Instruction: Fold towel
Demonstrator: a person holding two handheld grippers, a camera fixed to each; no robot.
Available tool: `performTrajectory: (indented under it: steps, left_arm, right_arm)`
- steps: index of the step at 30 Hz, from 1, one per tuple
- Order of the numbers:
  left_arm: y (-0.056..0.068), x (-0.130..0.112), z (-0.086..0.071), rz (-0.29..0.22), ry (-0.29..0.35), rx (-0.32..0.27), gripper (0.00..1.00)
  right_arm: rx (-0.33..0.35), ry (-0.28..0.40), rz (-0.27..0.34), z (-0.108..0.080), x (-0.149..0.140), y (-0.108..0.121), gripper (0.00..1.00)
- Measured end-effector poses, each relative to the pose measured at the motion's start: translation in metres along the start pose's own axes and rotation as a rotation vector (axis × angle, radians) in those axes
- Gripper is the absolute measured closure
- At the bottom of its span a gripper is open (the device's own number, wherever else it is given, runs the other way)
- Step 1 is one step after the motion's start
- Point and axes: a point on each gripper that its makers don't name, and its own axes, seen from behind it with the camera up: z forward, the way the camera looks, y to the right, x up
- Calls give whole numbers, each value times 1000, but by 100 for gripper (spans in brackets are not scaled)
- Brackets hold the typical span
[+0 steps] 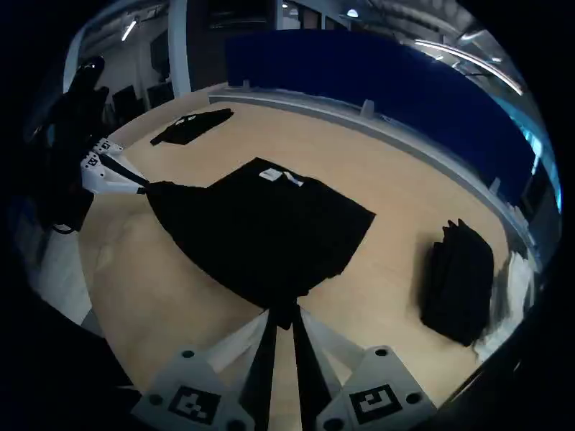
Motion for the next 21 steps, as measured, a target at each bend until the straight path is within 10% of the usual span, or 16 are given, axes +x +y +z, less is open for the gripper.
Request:
performTrajectory:
  steps: [21]
  left_arm:
    - [12, 19, -38, -60, 36, -3, 91]
  right_arm:
    - [3, -12, -44, -34, 16, -3, 85]
